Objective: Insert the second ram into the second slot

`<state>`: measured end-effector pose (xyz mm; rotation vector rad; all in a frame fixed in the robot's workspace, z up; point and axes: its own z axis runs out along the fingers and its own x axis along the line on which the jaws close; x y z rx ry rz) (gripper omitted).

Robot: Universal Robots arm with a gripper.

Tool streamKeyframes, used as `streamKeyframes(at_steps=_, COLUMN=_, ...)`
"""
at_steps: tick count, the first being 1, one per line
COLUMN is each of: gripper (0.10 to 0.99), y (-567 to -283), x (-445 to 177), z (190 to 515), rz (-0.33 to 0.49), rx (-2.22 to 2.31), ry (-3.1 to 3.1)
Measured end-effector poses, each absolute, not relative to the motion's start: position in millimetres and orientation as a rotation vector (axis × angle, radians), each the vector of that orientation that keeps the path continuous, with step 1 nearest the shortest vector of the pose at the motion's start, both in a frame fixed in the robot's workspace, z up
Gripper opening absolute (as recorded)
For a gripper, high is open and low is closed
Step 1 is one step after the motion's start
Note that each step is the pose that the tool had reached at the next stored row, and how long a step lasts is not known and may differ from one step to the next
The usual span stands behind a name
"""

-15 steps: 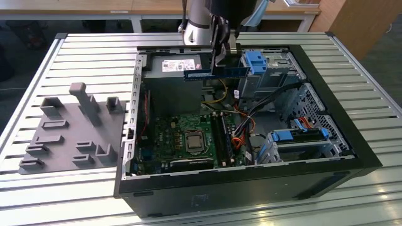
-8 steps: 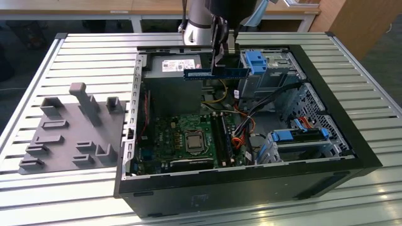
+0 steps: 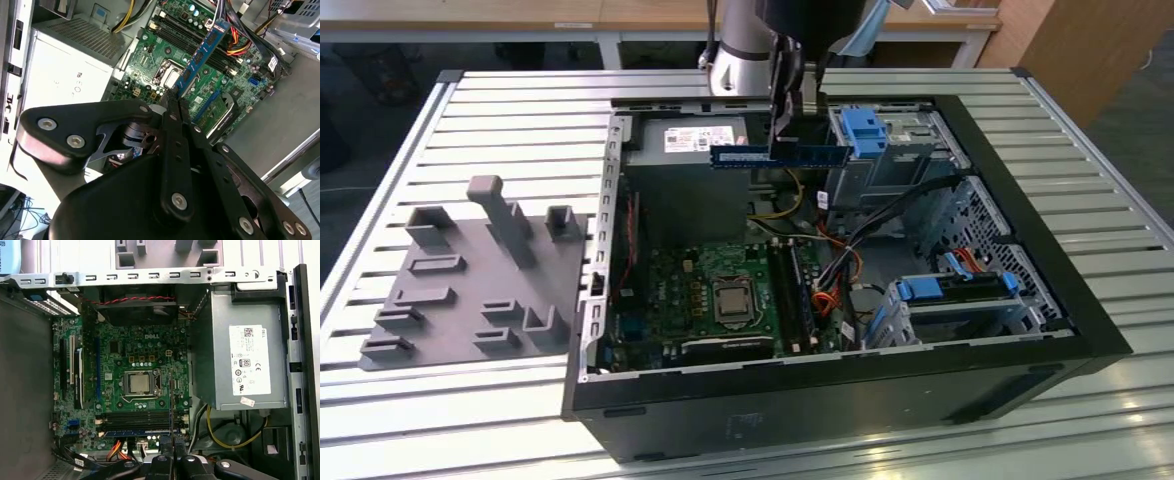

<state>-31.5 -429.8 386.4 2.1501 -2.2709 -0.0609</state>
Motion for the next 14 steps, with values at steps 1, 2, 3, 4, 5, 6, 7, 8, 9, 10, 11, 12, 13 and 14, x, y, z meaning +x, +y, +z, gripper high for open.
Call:
streamKeyframes(at_steps=1, gripper=0.129, y=-429.8, x=-31.5, z=386.4, rz=-0.061, rx=2.147, ry=-2.274)
streamKeyframes(at_steps=2, gripper=0.129, y=-429.8, x=-31.5, z=386.4, rz=-0.061, rx=2.144, ry=-2.277)
streamKeyframes(at_steps=3, gripper=0.129, y=-429.8, x=-31.5, z=386.4, rz=-0.061, rx=2.141, ry=-2.279)
streamKeyframes(at_steps=4, gripper=0.129, y=-429.8, x=-31.5, z=386.4, rz=-0.061, rx=2.138, ry=-2.282)
streamKeyframes(at_steps=5, gripper=0.129, y=-429.9, x=-31.5, z=386.4, rz=-0.061, rx=2.135, ry=-2.285)
streamKeyframes(at_steps=6, gripper=0.129, y=-429.9, x=-31.5, z=386.4, rz=-0.061, rx=2.132, ry=-2.288)
streamKeyframes(at_steps=7, gripper=0.129, y=-429.9, x=-31.5, z=386.4, rz=-0.061, rx=2.129, ry=-2.291)
streamKeyframes(at_steps=8, gripper=0.129, y=-429.9, x=-31.5, z=386.4, rz=-0.061, rx=2.126, ry=-2.294)
streamKeyframes(at_steps=9, gripper=0.129, y=-429.8, x=-31.5, z=386.4, rz=-0.061, rx=2.123, ry=-2.297)
streamKeyframes(at_steps=10, gripper=0.129, y=-429.9, x=-31.5, z=386.4, rz=-0.061, rx=2.120, ry=-2.299)
streamKeyframes(at_steps=11, gripper=0.129, y=-429.9, x=-31.5, z=386.4, rz=-0.061, rx=2.118, ry=-2.302)
streamKeyframes(at_steps=12, gripper=0.129, y=-429.8, x=-31.5, z=386.4, rz=-0.061, rx=2.115, ry=-2.305)
streamKeyframes(at_steps=13, gripper=0.129, y=-429.9, x=-31.5, z=386.4, rz=-0.061, rx=2.112, ry=-2.307)
streamKeyframes(at_steps=14, gripper=0.129, y=-429.9, x=-31.5, z=386.4, rz=-0.061, rx=2.110, ry=-2.309)
